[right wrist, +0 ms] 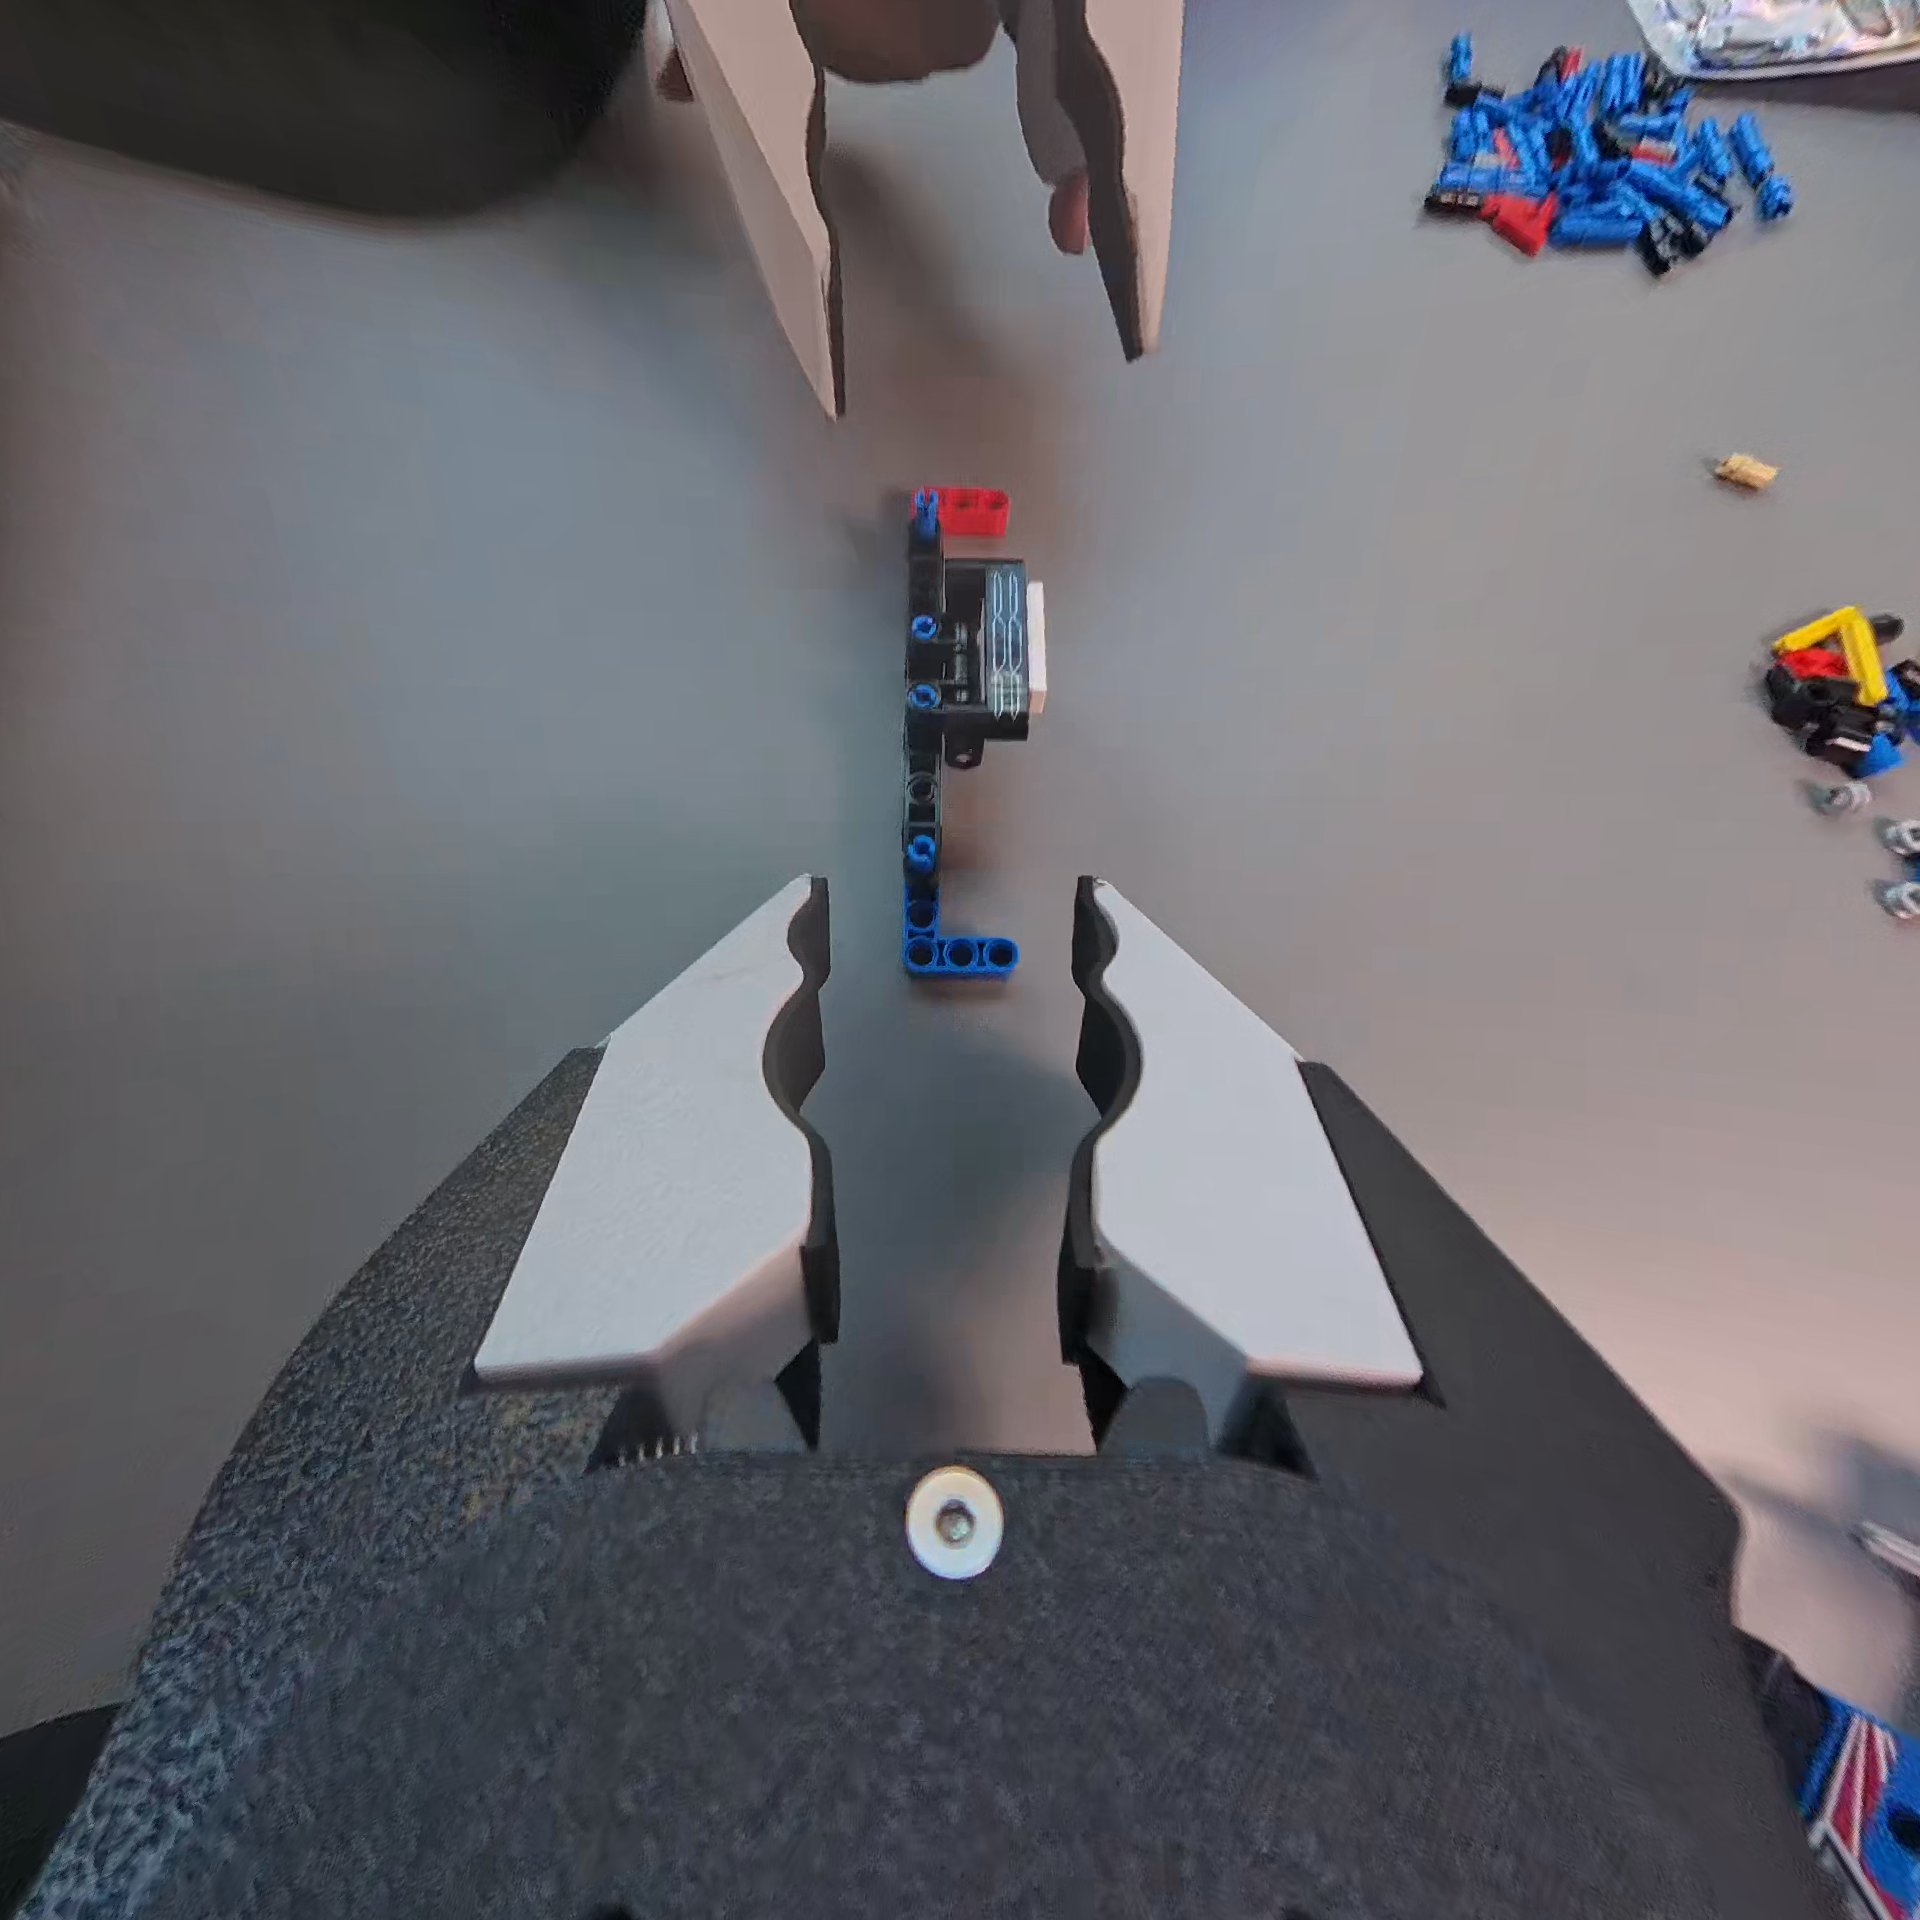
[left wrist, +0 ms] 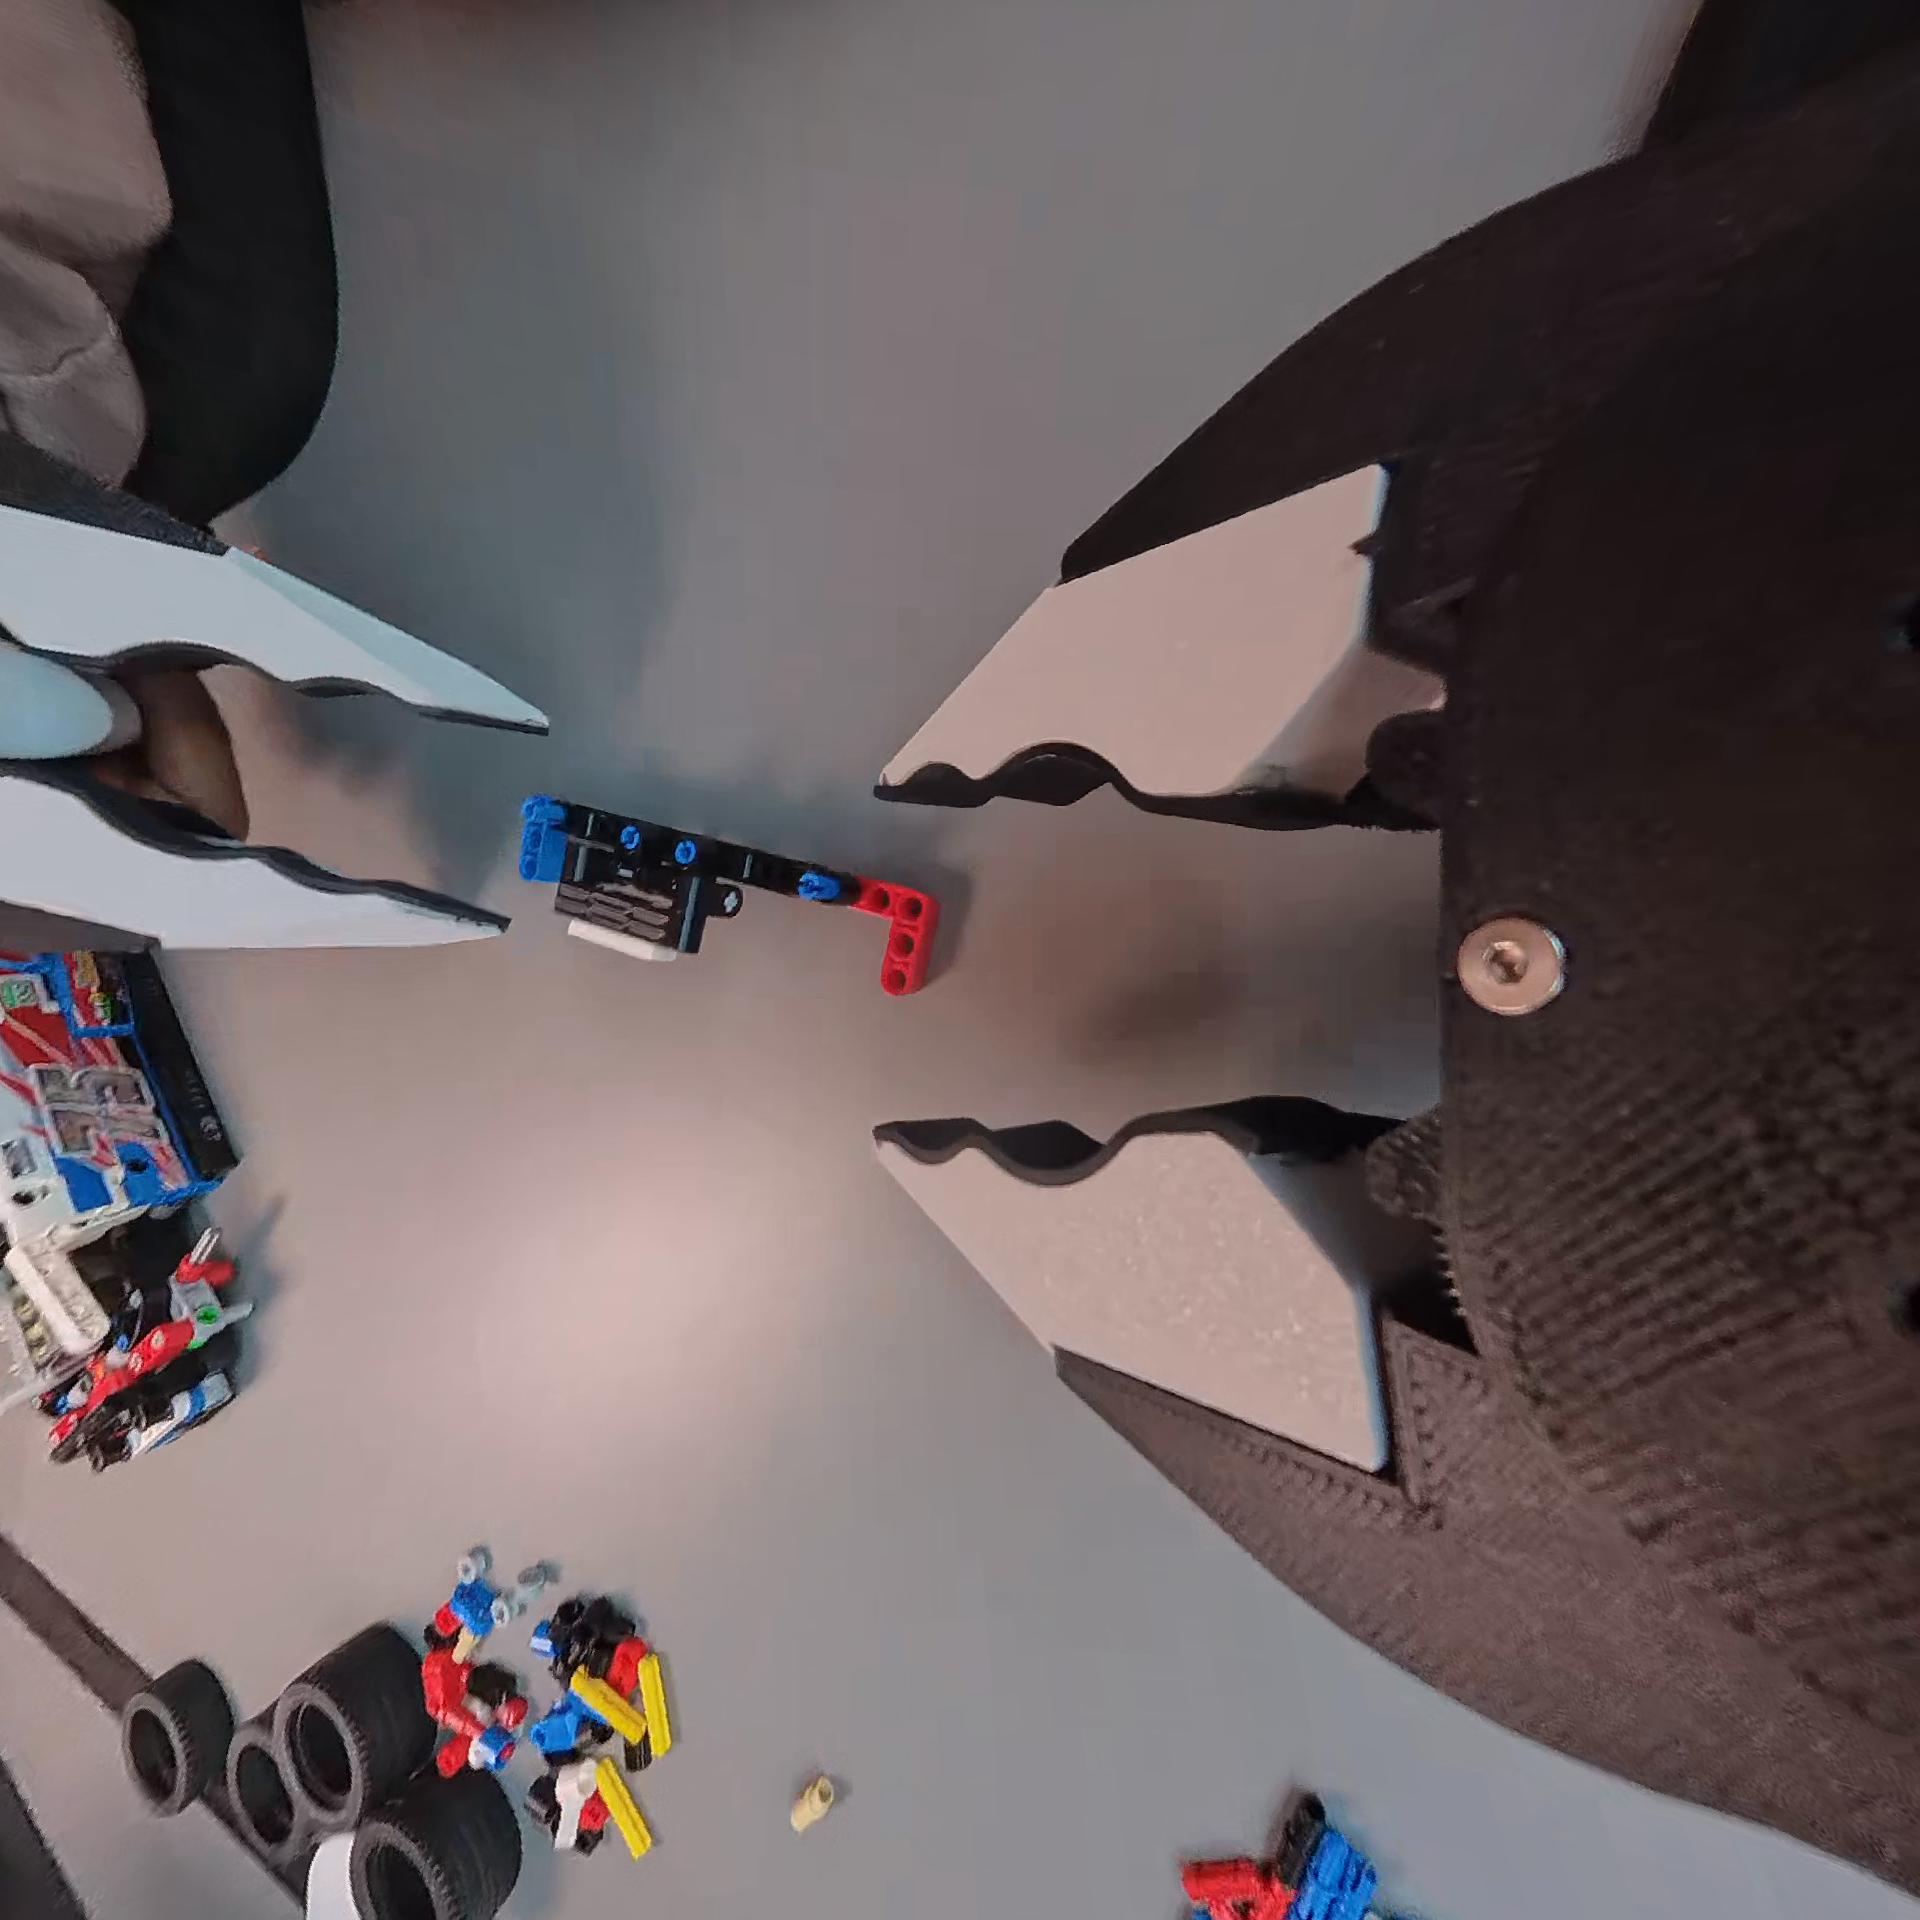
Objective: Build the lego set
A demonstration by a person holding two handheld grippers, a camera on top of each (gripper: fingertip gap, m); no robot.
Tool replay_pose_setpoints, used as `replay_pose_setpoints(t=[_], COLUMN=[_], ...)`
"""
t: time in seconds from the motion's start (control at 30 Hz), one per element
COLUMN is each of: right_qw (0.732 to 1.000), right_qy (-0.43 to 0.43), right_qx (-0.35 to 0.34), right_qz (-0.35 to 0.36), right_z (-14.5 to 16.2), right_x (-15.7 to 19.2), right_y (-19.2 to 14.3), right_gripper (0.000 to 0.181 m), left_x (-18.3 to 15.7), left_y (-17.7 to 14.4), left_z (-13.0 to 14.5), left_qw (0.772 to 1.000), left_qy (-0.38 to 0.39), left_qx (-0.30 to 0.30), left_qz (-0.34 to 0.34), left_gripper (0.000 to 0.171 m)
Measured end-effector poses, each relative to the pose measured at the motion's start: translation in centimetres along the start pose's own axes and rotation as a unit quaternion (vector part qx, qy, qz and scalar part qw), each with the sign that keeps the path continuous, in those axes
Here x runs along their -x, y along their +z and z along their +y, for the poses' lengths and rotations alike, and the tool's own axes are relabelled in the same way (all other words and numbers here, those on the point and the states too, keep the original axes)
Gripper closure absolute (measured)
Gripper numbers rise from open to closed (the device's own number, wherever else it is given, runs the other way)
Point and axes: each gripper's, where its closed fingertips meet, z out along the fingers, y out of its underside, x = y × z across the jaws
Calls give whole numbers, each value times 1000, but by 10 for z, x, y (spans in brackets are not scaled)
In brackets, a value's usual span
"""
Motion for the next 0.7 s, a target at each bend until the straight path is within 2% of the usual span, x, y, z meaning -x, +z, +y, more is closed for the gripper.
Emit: replay_pose_setpoints(t=[0.1,0.13,0.2,0.37,0.4,0.53,0.7], right_qw=[999,999,998,994,993,987,971], right_qy=[8,8,7,-20,-21,-26,-37], right_qx=[36,35,43,55,55,46,35], right_qz=[16,25,47,91,100,149,232], right_z=[12,12,12,10,10,7,9], right_x=[4,4,1,-2,-4,-17,-44], right_y=[1,1,2,5,6,10,7], right_gripper=[137,145,154,167,167,174,173], left_x=[-9,-12,-14,-9,-7,5,23], left_y=[12,17,21,23,22,21,19], left_z=[14,17,13,12,12,13,15], left_qw=[999,998,998,998,998,997,992], left_qy=[20,28,34,43,44,40,31], left_qx=[39,50,47,48,46,45,53], left_qz=[10,13,11,-15,-23,-54,-113], left_gripper=[123,128,144,152,162,164,165])
